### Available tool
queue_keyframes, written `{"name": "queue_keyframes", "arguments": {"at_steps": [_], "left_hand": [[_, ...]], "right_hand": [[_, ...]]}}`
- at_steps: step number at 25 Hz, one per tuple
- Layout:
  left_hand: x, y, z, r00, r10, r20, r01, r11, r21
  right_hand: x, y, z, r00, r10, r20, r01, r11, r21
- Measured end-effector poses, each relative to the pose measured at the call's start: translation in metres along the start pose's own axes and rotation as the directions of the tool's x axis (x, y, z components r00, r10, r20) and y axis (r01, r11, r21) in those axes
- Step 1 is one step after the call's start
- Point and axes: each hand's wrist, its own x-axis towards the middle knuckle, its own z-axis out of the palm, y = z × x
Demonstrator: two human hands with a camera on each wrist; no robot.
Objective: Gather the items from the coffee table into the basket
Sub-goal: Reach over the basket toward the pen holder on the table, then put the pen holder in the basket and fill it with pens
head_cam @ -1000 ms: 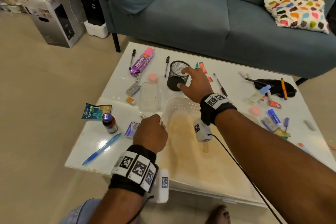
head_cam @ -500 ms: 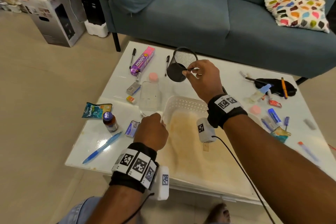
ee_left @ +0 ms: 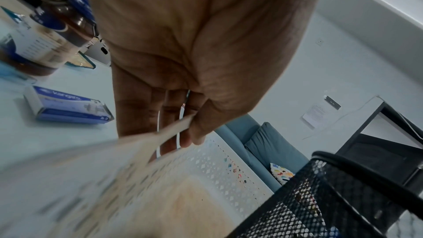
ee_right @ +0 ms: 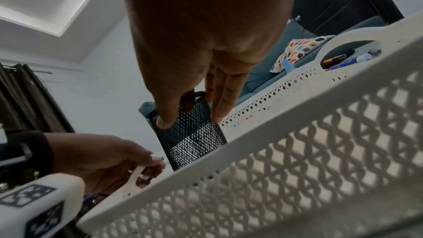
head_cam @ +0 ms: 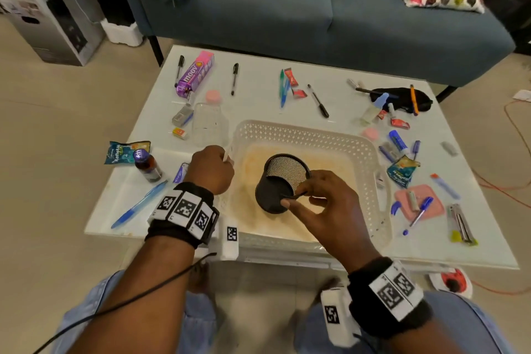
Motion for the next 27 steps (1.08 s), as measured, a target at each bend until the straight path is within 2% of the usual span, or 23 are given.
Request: {"name": "queue_keyframes", "arguments": {"at_steps": [7, 14, 19, 22, 27], "left_hand": [[0.003, -0.003, 0.006, 0.999, 0.036, 0.017, -0.036, 0.999, 0.018], [0.008, -0.009, 0.009, 0.998, 0.058, -0.002, -0.058, 0.998, 0.022], [0.005, -0.008, 0.006, 0.998, 0.069, 0.009, -0.069, 0.998, 0.005], [-0.005, -0.008, -0.005, 0.996, 0.076, 0.043, -0.076, 0.997, 0.020], [-0.027, -0.029, -0.052, 0.998, 0.004, -0.060, -0.001, 0.999, 0.038]], "right_hand": [[-0.007, 0.012, 0.022, 0.995, 0.003, 0.102, 0.007, 0.995, -0.095], [-0.002, 0.009, 0.028, 0.991, 0.033, 0.133, -0.029, 0.999, -0.038], [0.003, 0.014, 0.025, 0.971, 0.142, 0.195, -0.132, 0.989, -0.063], [0.001, 0.021, 0.025, 0.956, 0.140, 0.257, -0.118, 0.988, -0.101], [0.001, 0.027, 0.018, 0.943, 0.131, 0.307, -0.108, 0.990, -0.091]]}}
